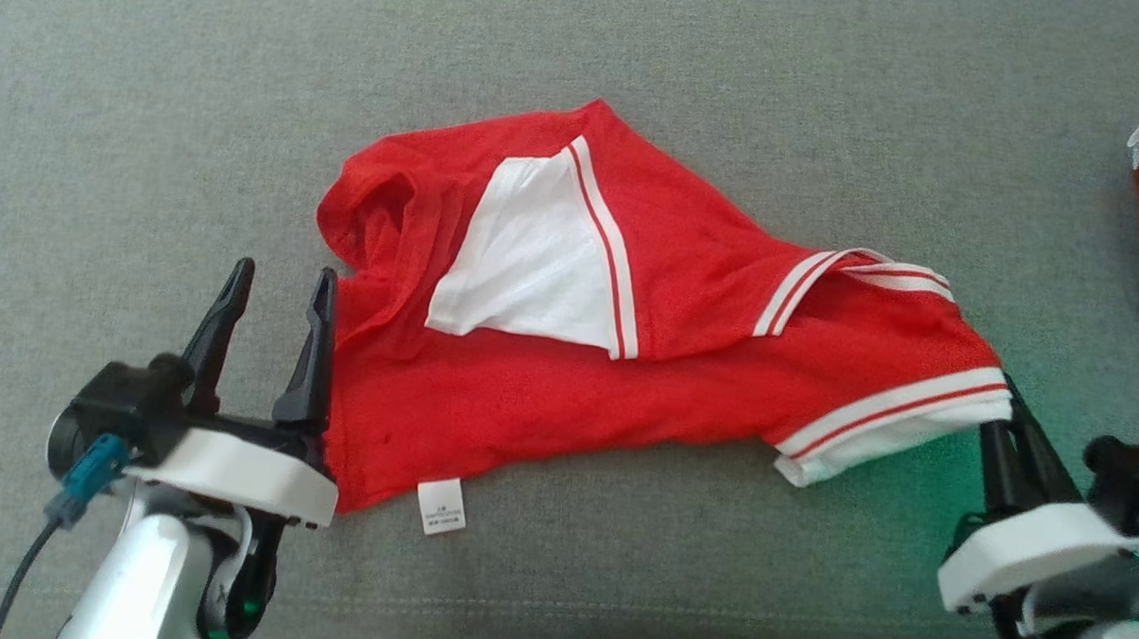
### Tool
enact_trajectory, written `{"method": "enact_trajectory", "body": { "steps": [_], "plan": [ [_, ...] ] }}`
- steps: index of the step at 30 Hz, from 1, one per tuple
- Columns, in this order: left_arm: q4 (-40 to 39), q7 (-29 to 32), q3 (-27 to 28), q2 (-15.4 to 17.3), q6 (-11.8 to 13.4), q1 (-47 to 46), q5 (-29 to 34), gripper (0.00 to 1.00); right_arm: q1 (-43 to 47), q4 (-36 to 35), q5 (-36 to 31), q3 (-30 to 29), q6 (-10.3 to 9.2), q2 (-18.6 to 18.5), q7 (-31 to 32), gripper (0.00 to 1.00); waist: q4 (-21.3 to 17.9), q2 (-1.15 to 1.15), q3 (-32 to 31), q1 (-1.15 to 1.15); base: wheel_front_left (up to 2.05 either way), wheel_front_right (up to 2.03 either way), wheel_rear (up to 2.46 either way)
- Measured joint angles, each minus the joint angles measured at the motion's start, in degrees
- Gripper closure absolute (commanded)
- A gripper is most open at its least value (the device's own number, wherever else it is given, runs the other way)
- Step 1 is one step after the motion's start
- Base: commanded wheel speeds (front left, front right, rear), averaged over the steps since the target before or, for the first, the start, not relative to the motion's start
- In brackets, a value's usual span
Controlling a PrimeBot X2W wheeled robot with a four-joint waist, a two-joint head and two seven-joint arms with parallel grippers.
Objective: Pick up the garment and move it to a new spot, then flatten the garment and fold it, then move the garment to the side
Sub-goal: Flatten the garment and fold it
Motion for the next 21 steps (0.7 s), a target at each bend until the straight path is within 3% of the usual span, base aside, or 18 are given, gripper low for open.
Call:
{"method": "enact_trajectory", "body": {
  "steps": [6, 10, 15, 21],
  "plan": [
    [-0.27, 0.00, 0.02, -0.26, -0.44, -0.01, 0.45, 0.00, 1.82, -8.02, -0.54, -1.18, 0.00, 0.55, 4.95, 1.00, 0.52, 0.00, 0.52, 0.00, 0.00, 0.00, 0.00],
    [-0.29, 0.00, 0.02, -0.51, -1.00, -0.13, 0.53, 0.00, -0.66, -9.20, -0.81, -0.96, 0.00, 0.48, 8.03, 1.00, 1.43, 0.00, 1.31, 0.00, 0.00, 0.00, 0.00],
    [-0.08, 0.00, -0.13, -1.41, -1.80, -1.91, 0.65, 0.00, -9.17, -5.50, -0.93, 1.25, 0.00, -1.91, 9.99, 1.00, 3.07, 0.00, 2.70, 0.00, 0.00, 0.00, 0.00],
    [0.31, 0.00, -0.15, -2.54, -2.81, -3.95, 1.33, 0.00, -19.94, 4.19, 0.07, 4.89, 0.00, -2.42, 10.05, 1.00, 4.96, 0.00, 4.79, 0.00, 0.00, 0.00, 0.00]
  ]
}}
